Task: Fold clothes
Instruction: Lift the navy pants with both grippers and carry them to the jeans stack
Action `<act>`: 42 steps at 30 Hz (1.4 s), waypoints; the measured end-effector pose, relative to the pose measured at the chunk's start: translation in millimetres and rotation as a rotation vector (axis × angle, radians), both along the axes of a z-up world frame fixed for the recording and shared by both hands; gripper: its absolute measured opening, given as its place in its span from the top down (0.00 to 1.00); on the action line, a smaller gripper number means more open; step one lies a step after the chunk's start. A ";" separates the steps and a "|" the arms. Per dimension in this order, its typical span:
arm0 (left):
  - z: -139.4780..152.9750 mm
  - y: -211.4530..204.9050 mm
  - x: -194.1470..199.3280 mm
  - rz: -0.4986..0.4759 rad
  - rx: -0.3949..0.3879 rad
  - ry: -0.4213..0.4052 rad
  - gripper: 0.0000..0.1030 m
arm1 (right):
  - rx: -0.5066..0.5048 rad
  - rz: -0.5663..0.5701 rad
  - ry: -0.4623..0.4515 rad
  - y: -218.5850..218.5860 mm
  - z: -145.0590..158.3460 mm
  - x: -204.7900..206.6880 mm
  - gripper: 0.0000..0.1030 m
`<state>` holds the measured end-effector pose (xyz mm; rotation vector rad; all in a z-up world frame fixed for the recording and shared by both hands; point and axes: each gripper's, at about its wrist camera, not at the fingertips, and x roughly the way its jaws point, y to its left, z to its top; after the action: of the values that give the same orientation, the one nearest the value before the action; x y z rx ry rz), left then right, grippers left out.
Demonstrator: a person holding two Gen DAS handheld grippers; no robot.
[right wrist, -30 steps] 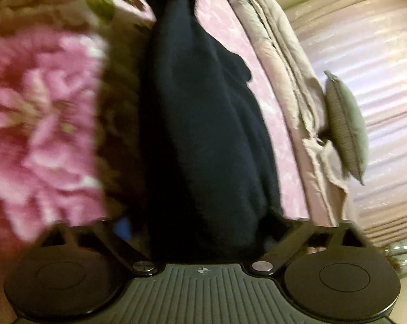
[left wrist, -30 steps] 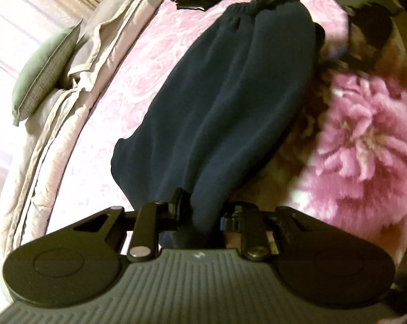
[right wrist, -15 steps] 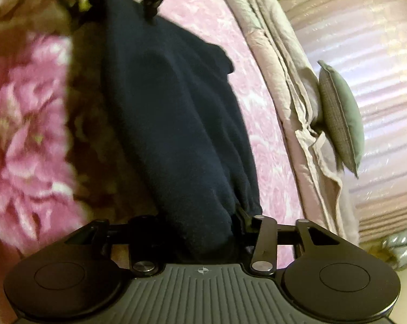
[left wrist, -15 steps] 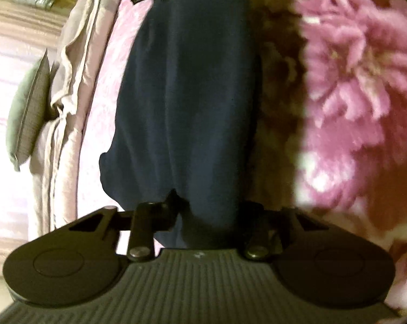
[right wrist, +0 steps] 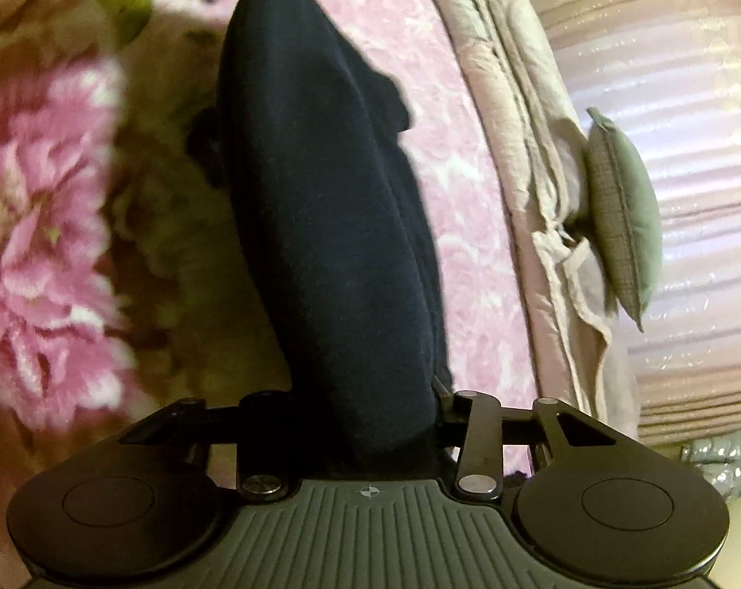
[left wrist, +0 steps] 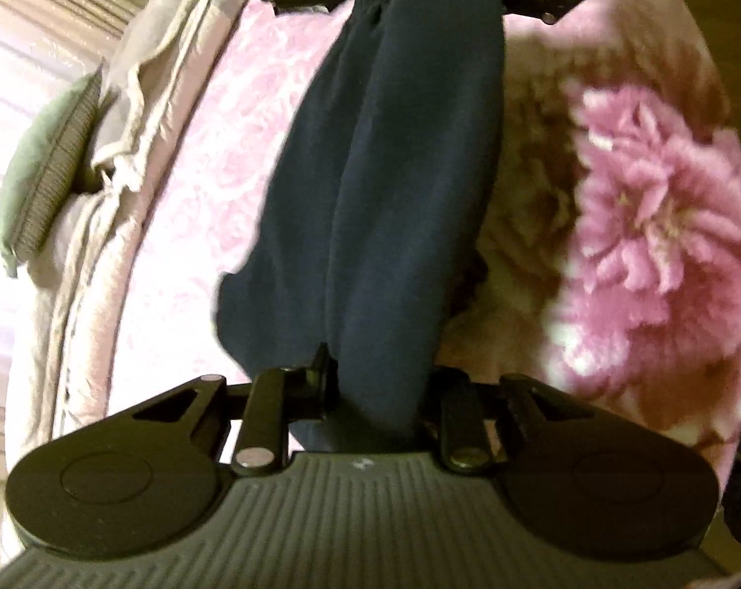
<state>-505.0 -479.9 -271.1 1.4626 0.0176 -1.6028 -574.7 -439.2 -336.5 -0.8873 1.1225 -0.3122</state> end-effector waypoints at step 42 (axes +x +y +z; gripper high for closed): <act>201.4 -163.2 -198.0 -0.328 -0.195 -0.080 0.81 | -0.145 -0.341 -0.110 -118.7 240.1 -207.9 0.62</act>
<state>-702.9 -643.2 -69.8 1.4266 -0.4328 -1.7478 -782.5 -557.9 -96.4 -0.7925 1.1581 -0.7228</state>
